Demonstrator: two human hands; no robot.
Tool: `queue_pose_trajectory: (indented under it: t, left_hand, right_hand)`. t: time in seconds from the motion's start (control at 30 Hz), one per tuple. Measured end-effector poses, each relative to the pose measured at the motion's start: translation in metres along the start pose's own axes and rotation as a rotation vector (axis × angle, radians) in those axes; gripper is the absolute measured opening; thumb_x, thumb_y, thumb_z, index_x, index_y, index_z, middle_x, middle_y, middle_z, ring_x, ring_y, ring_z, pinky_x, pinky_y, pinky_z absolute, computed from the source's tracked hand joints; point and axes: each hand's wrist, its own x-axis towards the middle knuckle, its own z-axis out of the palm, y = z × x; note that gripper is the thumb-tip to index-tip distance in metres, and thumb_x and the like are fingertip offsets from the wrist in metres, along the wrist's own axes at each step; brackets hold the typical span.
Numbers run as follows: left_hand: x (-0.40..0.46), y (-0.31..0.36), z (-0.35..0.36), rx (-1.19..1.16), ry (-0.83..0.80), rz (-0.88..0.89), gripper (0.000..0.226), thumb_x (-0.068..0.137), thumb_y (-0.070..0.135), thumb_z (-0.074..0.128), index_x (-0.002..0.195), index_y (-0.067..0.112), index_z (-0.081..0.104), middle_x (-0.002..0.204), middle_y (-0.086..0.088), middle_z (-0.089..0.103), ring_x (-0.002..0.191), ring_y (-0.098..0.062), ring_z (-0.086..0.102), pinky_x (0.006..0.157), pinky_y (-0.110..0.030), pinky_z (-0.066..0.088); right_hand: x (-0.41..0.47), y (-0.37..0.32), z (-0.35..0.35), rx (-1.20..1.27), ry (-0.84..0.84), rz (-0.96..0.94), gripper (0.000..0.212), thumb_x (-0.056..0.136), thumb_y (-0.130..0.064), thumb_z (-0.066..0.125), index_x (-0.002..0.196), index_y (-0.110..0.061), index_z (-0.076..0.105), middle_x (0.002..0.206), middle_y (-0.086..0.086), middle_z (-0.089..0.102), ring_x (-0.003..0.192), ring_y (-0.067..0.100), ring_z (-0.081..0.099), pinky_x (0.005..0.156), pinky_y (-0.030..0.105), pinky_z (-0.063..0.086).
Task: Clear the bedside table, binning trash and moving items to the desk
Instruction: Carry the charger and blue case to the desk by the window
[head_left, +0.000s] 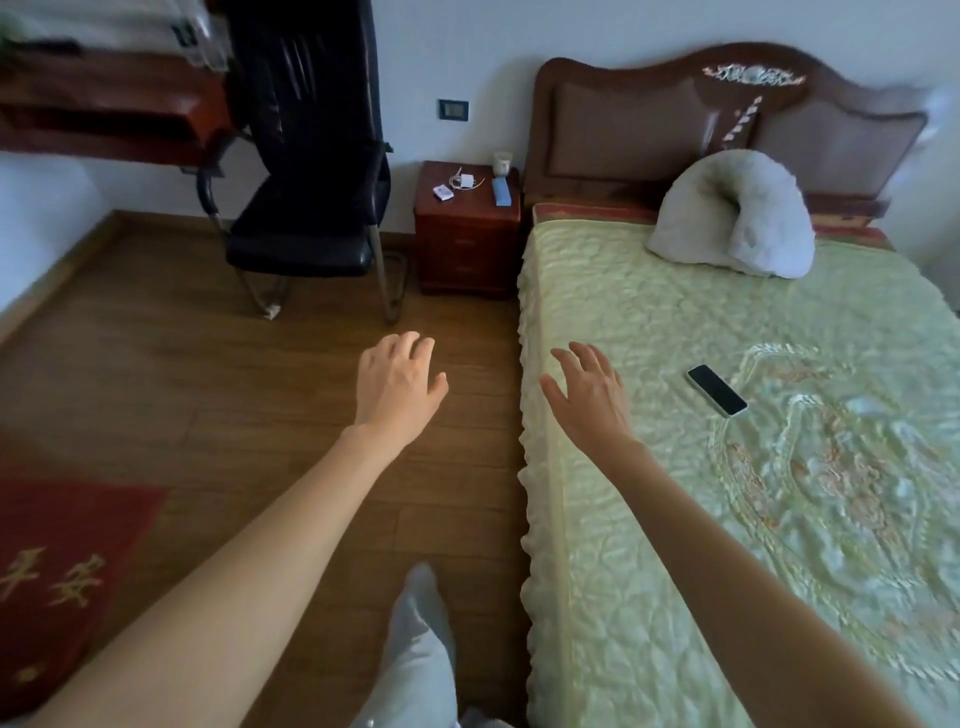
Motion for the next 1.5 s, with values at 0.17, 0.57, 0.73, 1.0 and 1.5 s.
queue_pose_trajectory:
  t: [0.17,0.57,0.73,1.0,1.5]
  left_hand:
    - [0.090,-0.027,0.025,-0.018,0.015,0.018,0.048,0.092,0.038,0.051,0.131,0.010,0.050,0.134,-0.011,0.053,0.124,-0.027,0.048,0.099,-0.042,0.041]
    - [0.277,-0.096,0.071,-0.036,-0.054,-0.010,0.050,0.091,0.039,0.052,0.133,0.012,0.048,0.137,-0.010,0.051,0.127,-0.026,0.046,0.102,-0.041,0.039]
    - [0.348,-0.110,0.102,-0.057,-0.083,-0.043,0.051,0.091,0.038,0.054,0.134,0.012,0.047,0.137,-0.010,0.050,0.127,-0.026,0.045,0.101,-0.041,0.039]
    - [0.508,-0.117,0.140,-0.043,-0.079,-0.051,0.050,0.090,0.036,0.055,0.133,0.012,0.048,0.134,-0.009,0.052,0.124,-0.026,0.047,0.099,-0.041,0.040]
    - [0.748,-0.135,0.218,-0.092,-0.126,-0.062,0.049,0.089,0.035,0.056,0.131,0.010,0.050,0.133,-0.011,0.053,0.123,-0.027,0.048,0.097,-0.042,0.042]
  right_hand:
    - [0.092,-0.005,0.021,-0.021,0.006,-0.036,0.048,0.096,-0.039,0.043,0.135,-0.011,0.046,0.141,0.010,0.046,0.136,0.026,0.033,0.110,0.043,0.031]
    - [0.293,-0.020,0.071,-0.015,-0.025,-0.020,0.046,0.097,-0.039,0.042,0.135,-0.013,0.046,0.143,0.009,0.044,0.138,0.026,0.031,0.110,0.044,0.032]
    - [0.367,-0.003,0.101,-0.012,-0.085,-0.016,0.046,0.096,-0.040,0.040,0.134,-0.015,0.046,0.143,0.007,0.044,0.138,0.024,0.030,0.109,0.045,0.033]
    - [0.541,0.035,0.131,0.043,-0.069,-0.034,0.047,0.094,-0.040,0.042,0.132,-0.013,0.049,0.138,0.009,0.049,0.133,0.026,0.037,0.106,0.046,0.037]
    - [0.788,0.074,0.174,0.053,-0.099,-0.030,0.045,0.096,-0.035,0.047,0.134,-0.011,0.050,0.140,0.010,0.048,0.134,0.026,0.037,0.110,0.043,0.034]
